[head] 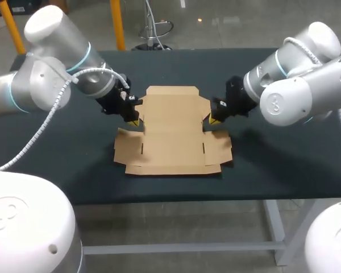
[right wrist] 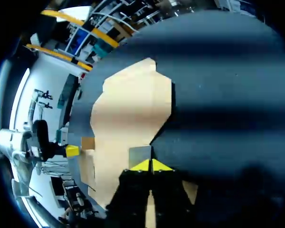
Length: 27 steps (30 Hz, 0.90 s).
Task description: Assemble the packaging by folding the flat box into shape, placing the metal phone stand inside, and closing the box properly
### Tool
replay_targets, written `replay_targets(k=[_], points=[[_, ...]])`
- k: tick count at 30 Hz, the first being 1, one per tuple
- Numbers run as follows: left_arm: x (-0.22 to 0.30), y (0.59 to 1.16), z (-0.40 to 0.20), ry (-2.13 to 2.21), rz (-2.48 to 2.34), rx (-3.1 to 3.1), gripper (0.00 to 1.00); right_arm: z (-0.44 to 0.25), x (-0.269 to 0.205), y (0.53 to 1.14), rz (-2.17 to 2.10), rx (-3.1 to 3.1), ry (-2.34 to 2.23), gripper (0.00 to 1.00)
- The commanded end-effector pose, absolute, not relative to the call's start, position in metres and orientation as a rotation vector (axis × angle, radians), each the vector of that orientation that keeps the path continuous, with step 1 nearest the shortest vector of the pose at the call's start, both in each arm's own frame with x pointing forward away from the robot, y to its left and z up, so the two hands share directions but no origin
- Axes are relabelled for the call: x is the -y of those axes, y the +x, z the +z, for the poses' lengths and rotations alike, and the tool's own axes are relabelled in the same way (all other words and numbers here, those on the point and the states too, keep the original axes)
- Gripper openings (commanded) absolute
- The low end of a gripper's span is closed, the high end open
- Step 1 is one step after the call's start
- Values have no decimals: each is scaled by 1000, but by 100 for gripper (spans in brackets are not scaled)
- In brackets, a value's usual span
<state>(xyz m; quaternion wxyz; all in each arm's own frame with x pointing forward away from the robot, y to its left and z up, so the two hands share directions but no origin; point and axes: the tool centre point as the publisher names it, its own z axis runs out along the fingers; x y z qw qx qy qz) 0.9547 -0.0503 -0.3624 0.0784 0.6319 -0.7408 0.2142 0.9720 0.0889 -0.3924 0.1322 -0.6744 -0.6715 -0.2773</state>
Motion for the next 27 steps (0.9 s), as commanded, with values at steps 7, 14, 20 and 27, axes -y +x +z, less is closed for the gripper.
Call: replay_targets(k=[7, 14, 20, 27], points=[[34, 922, -337, 1916, 663, 2193, 0, -374, -65, 951, -889, 1841, -1784, 0], [26, 899, -324, 1929, 650, 2183, 0, -365, -51, 928, -902, 1826, -1800, 0], [21, 883, -314, 1936, 640, 2172, 0, -354, -37, 910, -897, 1807, -1814, 0], [18, 859, -312, 1933, 643, 2161, 0, -350, -23, 887, -890, 1800, -1834, 0]])
